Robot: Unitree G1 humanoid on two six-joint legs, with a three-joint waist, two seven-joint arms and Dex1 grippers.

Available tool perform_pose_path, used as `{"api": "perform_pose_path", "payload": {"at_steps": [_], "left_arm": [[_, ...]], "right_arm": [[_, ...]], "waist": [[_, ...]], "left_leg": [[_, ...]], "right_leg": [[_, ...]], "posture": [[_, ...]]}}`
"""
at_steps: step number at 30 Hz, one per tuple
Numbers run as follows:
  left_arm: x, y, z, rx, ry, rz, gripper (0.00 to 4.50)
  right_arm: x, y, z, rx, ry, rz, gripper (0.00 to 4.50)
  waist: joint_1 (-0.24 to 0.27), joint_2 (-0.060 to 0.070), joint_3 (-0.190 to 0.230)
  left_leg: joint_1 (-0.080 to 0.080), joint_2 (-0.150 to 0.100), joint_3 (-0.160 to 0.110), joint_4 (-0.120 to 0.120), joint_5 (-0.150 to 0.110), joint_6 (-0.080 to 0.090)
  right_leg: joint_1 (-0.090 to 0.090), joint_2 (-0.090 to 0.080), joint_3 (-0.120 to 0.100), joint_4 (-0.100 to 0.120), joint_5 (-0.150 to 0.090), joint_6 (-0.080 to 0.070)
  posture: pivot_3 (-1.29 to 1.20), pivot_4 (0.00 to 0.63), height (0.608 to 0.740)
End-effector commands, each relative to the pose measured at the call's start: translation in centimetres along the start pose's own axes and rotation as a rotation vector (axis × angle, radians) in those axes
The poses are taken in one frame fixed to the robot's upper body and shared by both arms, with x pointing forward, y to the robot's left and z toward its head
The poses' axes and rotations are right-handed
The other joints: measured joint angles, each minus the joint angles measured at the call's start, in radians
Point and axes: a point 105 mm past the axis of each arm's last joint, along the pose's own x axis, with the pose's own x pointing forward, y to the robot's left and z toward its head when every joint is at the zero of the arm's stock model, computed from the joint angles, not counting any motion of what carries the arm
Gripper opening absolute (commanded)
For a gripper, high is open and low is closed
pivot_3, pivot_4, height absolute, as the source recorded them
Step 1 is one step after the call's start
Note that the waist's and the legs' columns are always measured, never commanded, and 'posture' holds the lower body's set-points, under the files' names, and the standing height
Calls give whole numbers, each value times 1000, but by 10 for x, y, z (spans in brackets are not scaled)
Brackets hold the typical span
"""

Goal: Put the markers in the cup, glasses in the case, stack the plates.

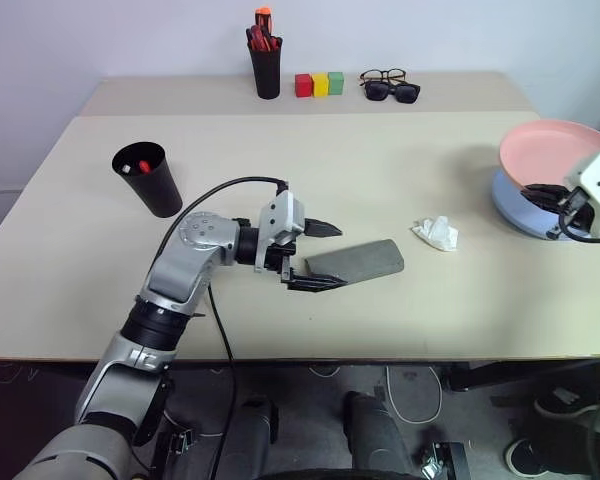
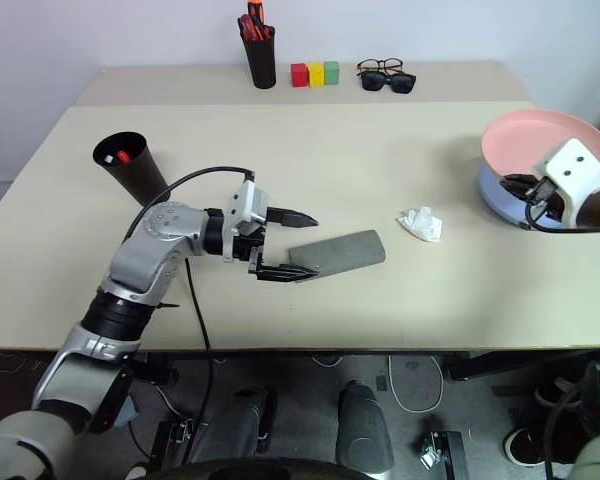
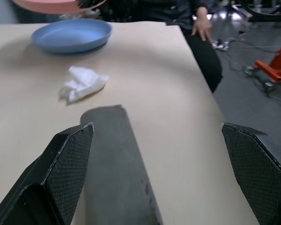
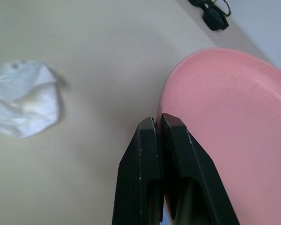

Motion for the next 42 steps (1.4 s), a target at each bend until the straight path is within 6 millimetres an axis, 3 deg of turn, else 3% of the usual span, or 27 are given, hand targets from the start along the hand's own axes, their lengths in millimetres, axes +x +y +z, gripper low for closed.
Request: {"api": "perform_pose_path", "payload": {"at_steps": [1,12,13,15,21,24,28,32,42], "left_arm": [[-7,-2,12,20,-34,44,4500],[-14,-3,11,2,-21,105,4500],[-14,-2,11,2,-20,107,4500],[-15,-2,11,1,-20,109,4500],[-14,-1,11,2,-16,111,4500],[-12,0,11,2,-18,109,4500],[-12,1,11,1,-19,111,4500],[-13,2,12,0,-22,115,4500],[-20,1,12,-10,-17,134,4500]], "right_arm": [[5,-10,-5,3,13,-55,30],[11,-10,-20,77,63,-95,30],[10,-11,-21,83,65,-99,625],[11,-11,-21,86,63,-101,1262],[9,-22,-13,59,21,-190,4199],[9,-26,2,129,-89,-194,4199],[12,-9,22,304,-273,-38,4199],[16,24,20,388,-311,119,4199],[41,69,15,476,-320,169,4199]], "waist": [[0,0,0],[-3,0,0],[-4,0,0],[-9,0,0],[-23,0,0],[-24,0,0],[-25,0,0],[-16,0,0],[-25,1,0]], "left_leg": [[0,0,0,0,0,0],[0,0,0,0,0,0],[0,0,0,0,0,0],[0,0,0,0,0,0],[0,0,0,0,0,0],[1,0,0,0,0,0],[1,0,0,1,0,0],[1,0,-1,1,0,0],[1,0,-1,1,0,-1]], "right_leg": [[0,0,0,0,0,0],[0,0,1,1,0,0],[0,0,1,1,0,0],[0,0,1,1,0,0],[1,0,1,1,0,0],[1,0,1,1,0,0],[1,0,1,1,0,0],[2,1,1,1,0,0],[1,1,1,2,0,0]], "posture": [[0,150,740],[0,150,740],[0,150,740],[0,150,740],[0,150,740],[0,150,740],[0,150,740],[0,150,740],[0,150,740]]}}
